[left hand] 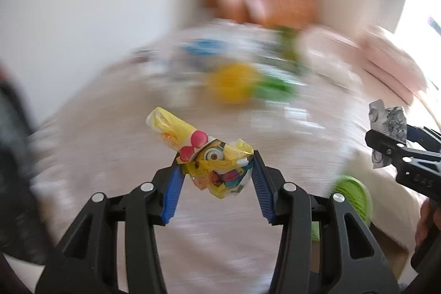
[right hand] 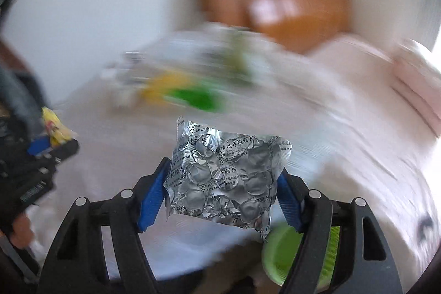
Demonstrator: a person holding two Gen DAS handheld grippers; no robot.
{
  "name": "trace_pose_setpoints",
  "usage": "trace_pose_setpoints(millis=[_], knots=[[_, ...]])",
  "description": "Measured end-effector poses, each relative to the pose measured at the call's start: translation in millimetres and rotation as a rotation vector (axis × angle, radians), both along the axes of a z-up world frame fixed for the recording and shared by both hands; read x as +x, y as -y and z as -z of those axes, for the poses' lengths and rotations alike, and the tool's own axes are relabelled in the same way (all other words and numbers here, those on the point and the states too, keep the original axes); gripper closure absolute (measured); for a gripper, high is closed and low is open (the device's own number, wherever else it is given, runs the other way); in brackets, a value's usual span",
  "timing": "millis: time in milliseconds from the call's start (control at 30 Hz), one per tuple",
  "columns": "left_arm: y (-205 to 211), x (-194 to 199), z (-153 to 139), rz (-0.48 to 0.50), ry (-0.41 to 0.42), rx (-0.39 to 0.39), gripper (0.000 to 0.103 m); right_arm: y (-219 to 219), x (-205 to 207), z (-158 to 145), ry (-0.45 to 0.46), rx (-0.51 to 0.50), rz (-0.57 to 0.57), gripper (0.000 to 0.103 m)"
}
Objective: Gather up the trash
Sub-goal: 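Carry both items to the green wastebasket and open both tools to drop them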
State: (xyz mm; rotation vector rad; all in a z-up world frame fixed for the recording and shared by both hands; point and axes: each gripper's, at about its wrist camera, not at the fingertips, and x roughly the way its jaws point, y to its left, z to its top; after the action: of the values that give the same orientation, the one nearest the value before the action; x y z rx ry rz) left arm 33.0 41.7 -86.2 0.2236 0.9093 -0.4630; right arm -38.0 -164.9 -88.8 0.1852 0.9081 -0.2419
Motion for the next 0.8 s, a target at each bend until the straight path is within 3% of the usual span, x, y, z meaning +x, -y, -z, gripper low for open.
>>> trace_pose_setpoints(millis=[167,300,367,467,533,600,700,800], knots=[[134.2,-42.7,29.9,0.264,-0.088,0.0,0.057,113.1,-85.2,23.5,-0.058,-0.024,0.237,0.031],[230.8,-85.2,68.4,0.47,-0.184,0.017,0.056,168.5,-129.6,35.5,-0.066,-0.009,0.346,0.03],[268.8,-104.3,93.7,0.545,-0.224,0.064,0.056,191.8,-148.8,43.1,-0.076,0.012,0.382,0.03],[301.0,-122.0,115.6,0.593,-0.254,0.121,0.051,215.5,-167.1,56.6,-0.09,0.047,0.395,0.029],[313.7,-131.6,122.0,0.604,-0.261,0.145,0.029,225.5,-170.0,66.1,-0.103,0.057,0.388,0.029],[315.7,-136.7,120.1,0.6,-0.24,0.15,0.021,232.1,-172.7,74.6,-0.113,0.077,0.381,0.029],[318.7,-140.8,115.9,0.592,-0.229,0.144,0.014,236.0,-174.1,85.2,-0.125,0.103,0.365,0.029],[319.8,-134.5,115.2,0.564,-0.218,0.149,0.014,235.2,-170.1,94.2,-0.137,0.132,0.335,0.029]])
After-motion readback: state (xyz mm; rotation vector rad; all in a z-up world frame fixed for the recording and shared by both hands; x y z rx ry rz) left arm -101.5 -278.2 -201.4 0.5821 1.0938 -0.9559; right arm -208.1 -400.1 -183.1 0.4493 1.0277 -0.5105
